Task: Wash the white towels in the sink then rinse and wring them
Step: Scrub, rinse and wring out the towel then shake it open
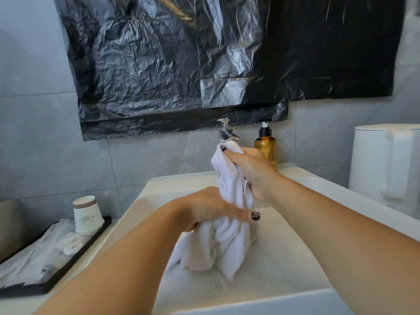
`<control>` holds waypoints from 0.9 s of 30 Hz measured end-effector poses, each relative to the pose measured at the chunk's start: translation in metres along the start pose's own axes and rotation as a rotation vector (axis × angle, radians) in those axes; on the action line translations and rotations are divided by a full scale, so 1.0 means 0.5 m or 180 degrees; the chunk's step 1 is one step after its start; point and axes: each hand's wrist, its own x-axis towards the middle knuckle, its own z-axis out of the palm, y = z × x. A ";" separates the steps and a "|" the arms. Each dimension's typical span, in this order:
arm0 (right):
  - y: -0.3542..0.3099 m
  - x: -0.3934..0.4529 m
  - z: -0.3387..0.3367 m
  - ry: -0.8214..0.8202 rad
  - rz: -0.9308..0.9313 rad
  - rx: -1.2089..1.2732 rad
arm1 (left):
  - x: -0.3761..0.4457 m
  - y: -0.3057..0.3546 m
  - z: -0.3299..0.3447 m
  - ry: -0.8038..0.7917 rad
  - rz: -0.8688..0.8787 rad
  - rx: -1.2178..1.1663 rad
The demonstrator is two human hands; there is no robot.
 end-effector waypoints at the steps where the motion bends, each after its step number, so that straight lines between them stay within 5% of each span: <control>1: -0.003 -0.004 0.008 -0.0007 -0.0003 -0.0023 | 0.001 0.002 0.010 -0.0006 0.0019 0.0076; 6: -0.012 0.011 0.005 0.0063 0.0244 0.0753 | 0.016 0.004 0.034 0.0336 0.0287 0.0089; 10: -0.003 0.034 -0.022 0.0498 0.0518 0.0247 | 0.017 -0.004 0.014 0.0754 0.0132 -0.0521; 18: -0.005 -0.001 -0.044 -0.1564 0.1216 -0.0714 | 0.016 -0.007 -0.049 0.1938 0.0734 -0.2454; 23: -0.014 0.012 -0.042 -0.0461 0.0361 -0.0744 | 0.013 0.011 -0.032 0.1802 0.0816 -0.2177; 27: -0.034 0.030 -0.050 -0.0211 -0.0077 -0.0599 | 0.005 0.007 -0.016 0.1008 0.0912 -0.1590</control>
